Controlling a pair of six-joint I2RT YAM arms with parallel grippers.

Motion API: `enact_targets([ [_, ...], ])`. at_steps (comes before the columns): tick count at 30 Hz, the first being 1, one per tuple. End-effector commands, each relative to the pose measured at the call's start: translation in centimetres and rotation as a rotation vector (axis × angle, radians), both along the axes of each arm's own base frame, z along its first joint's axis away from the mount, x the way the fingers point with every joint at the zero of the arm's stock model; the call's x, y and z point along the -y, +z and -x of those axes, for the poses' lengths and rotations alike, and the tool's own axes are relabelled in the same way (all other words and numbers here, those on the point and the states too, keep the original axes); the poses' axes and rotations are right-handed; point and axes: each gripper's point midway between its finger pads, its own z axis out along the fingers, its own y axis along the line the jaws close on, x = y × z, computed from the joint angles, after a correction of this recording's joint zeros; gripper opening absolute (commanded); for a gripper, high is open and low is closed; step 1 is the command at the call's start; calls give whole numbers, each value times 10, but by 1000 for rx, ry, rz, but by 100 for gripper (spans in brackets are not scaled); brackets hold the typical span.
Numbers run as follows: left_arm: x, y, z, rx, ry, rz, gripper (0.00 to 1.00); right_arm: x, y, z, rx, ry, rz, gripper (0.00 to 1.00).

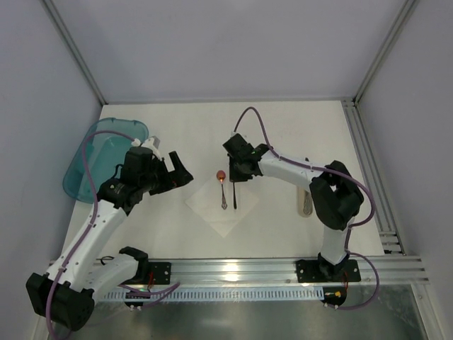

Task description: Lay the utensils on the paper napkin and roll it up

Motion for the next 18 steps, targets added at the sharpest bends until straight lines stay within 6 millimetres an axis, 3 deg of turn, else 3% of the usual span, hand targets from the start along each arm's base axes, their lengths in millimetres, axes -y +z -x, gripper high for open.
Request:
enact_targets([
  [1,-5,15,-3,58,9,-8,100,-24,22,-17,72,-45,-56,4],
  [10,-6,13,-3,51,12,-11,100,-42,-6,-14,30,-35,-25,4],
  [18,-6,9,-2,45,14,-11,100,-38,-23,-9,4,-46,18,4],
])
